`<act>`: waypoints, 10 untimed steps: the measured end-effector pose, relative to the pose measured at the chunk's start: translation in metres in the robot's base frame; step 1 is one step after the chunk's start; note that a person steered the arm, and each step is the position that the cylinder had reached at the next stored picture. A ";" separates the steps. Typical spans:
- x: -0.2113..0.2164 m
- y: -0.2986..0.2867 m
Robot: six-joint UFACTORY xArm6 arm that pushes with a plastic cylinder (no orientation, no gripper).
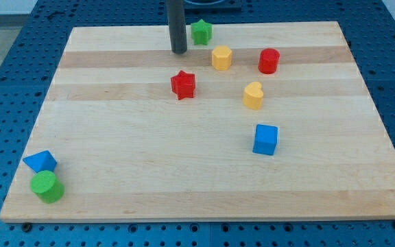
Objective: Move yellow hexagon to the bottom of green star
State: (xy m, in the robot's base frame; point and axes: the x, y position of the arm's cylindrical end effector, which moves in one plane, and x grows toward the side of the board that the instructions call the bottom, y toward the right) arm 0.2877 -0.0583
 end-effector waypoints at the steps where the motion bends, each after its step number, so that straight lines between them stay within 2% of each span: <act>1: 0.039 0.000; 2: 0.076 0.025; 3: 0.102 0.089; 4: 0.091 0.131; 5: 0.040 0.132; 6: 0.018 0.130; 9: 0.023 0.101; 10: 0.046 0.097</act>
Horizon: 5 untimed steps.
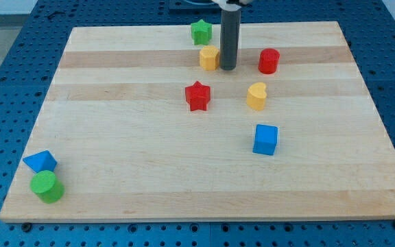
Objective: Move yellow hexagon to the bottom of green star
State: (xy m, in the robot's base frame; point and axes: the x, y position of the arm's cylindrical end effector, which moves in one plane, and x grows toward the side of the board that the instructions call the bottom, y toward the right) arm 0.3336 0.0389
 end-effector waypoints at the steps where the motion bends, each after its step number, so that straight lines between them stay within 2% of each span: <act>1: 0.005 -0.019; 5: -0.028 -0.033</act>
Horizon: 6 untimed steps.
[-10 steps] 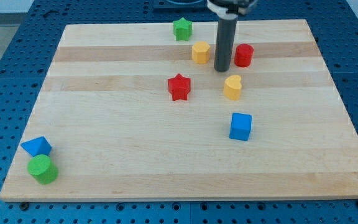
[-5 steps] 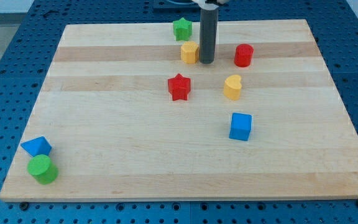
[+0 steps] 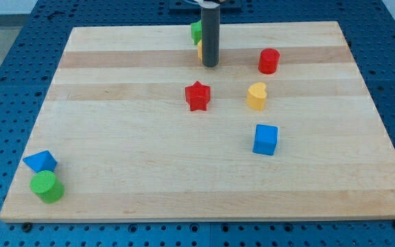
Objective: Move yellow hexagon to the bottom of green star
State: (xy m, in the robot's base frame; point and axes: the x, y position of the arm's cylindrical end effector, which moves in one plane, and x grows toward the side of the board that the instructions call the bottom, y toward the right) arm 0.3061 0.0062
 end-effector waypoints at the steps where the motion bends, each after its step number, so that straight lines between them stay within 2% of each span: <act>1: -0.006 -0.007; 4: -0.017 -0.011; 6: 0.050 0.034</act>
